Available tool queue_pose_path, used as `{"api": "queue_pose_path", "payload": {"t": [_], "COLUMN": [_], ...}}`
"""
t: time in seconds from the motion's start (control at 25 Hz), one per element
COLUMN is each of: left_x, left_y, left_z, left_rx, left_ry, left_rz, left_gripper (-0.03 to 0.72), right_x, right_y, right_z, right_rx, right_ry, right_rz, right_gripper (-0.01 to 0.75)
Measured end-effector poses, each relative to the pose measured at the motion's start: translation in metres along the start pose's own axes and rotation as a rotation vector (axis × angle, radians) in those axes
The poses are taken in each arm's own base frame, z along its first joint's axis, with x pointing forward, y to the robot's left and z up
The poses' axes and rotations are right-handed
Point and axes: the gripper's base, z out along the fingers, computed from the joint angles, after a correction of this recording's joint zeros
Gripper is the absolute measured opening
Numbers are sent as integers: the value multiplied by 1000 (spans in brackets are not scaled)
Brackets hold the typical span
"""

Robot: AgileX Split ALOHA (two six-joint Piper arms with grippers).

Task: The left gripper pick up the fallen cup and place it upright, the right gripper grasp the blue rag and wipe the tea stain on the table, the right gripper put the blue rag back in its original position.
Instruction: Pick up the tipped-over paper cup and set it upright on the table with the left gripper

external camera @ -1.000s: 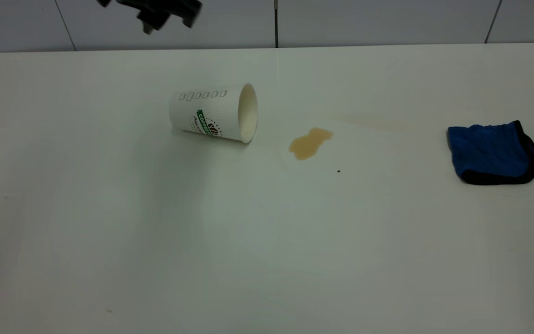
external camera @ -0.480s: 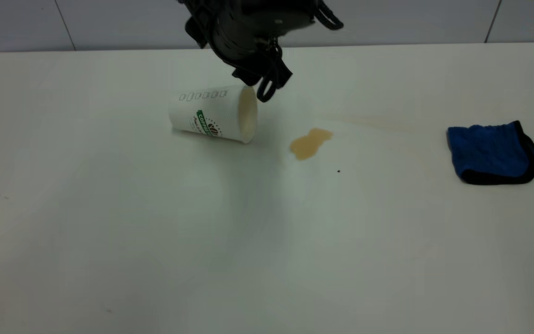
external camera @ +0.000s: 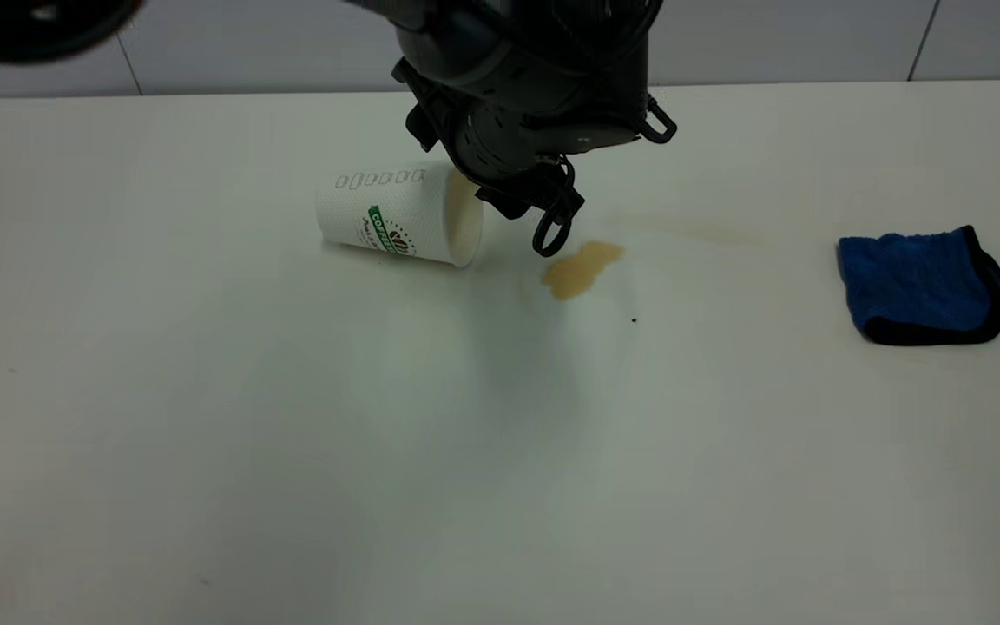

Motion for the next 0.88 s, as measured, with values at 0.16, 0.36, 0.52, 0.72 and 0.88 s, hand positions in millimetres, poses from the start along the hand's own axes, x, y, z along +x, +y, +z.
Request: {"api": "queue_pose_path", "payload": {"t": [0.16, 0.36, 0.52, 0.72, 0.88], "left_x": [-3, 0, 7, 13, 14], "left_y": [-6, -11, -15, -12, -4], "left_z": [9, 18, 24, 29, 33], "left_rx": [-46, -105, -141, -184, -225], "left_ry": [20, 79, 137, 174, 182], "left_rz": [-22, -58, -74, -135, -258], "left_gripper": [564, 563, 562, 507, 354], "right_x": [0, 0, 0, 0, 0], "right_y": [0, 0, 0, 0, 0], "right_z": [0, 0, 0, 0, 0], "right_rx": [0, 0, 0, 0, 0], "right_ry": [0, 0, 0, 0, 0], "right_rz": [0, 0, 0, 0, 0], "right_gripper": [580, 580, 580, 580, 580]}}
